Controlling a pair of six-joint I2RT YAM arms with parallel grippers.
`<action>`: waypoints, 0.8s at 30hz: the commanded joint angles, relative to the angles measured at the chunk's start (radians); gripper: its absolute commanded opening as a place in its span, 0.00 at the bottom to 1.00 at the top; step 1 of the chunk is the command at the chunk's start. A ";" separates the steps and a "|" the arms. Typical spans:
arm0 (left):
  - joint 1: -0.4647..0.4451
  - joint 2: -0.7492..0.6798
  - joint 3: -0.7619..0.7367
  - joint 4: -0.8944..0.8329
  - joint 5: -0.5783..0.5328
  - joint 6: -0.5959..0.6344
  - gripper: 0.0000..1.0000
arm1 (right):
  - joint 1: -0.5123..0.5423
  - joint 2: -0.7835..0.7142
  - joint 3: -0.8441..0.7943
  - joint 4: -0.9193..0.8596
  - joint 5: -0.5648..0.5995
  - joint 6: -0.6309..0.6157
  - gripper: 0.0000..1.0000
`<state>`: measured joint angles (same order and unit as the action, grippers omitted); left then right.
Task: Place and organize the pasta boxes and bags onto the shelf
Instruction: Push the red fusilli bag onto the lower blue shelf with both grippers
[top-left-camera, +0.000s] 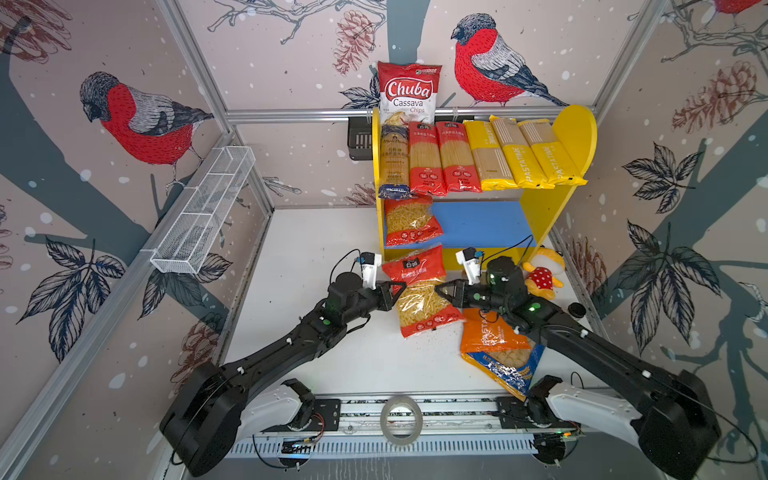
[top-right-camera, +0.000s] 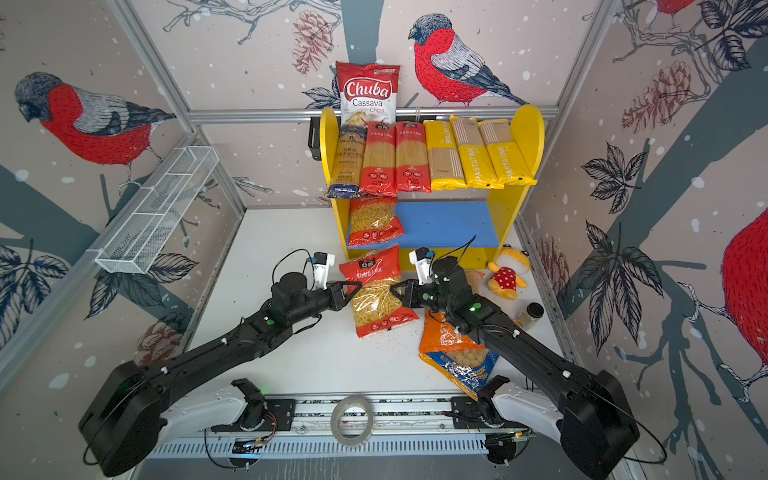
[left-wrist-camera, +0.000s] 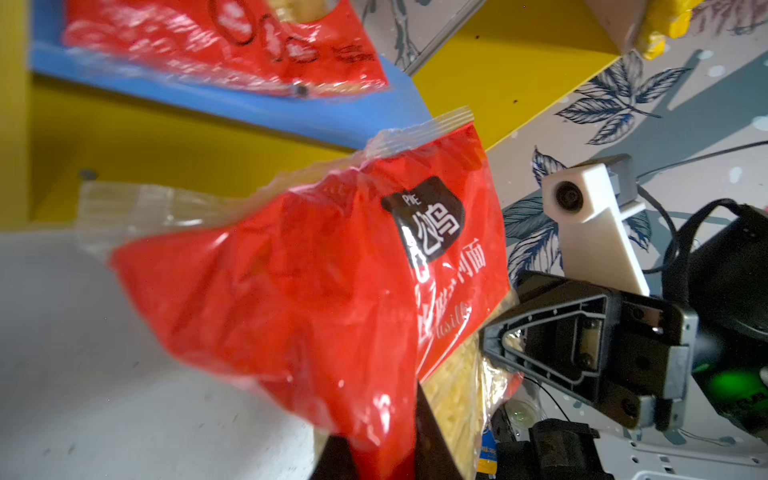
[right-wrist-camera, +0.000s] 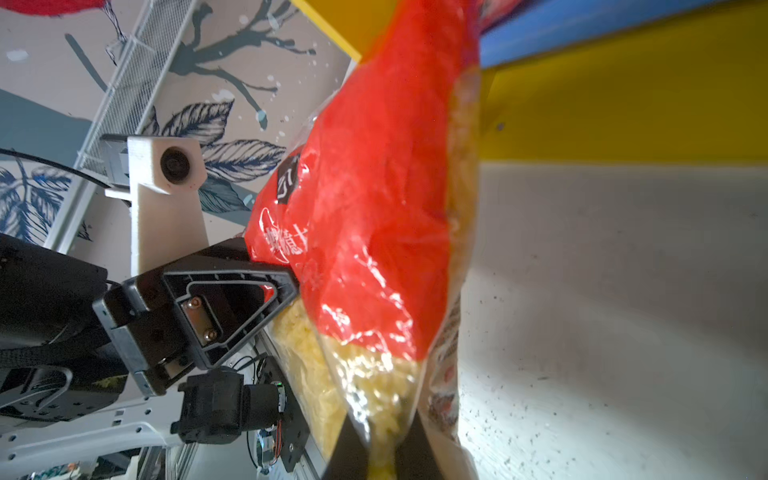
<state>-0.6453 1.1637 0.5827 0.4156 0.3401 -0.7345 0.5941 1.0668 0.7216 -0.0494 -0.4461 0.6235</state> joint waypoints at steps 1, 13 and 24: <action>-0.009 0.063 0.099 0.129 0.022 0.042 0.09 | -0.076 -0.033 0.056 -0.068 0.068 -0.092 0.00; -0.013 0.405 0.477 0.130 -0.025 0.122 0.09 | -0.376 0.006 0.150 0.085 0.049 -0.110 0.00; 0.031 0.601 0.635 0.106 -0.026 0.132 0.32 | -0.441 0.245 0.286 0.125 0.146 -0.155 0.00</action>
<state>-0.6273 1.7512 1.1980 0.5041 0.3431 -0.6209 0.1673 1.2812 0.9817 -0.0376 -0.4213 0.4896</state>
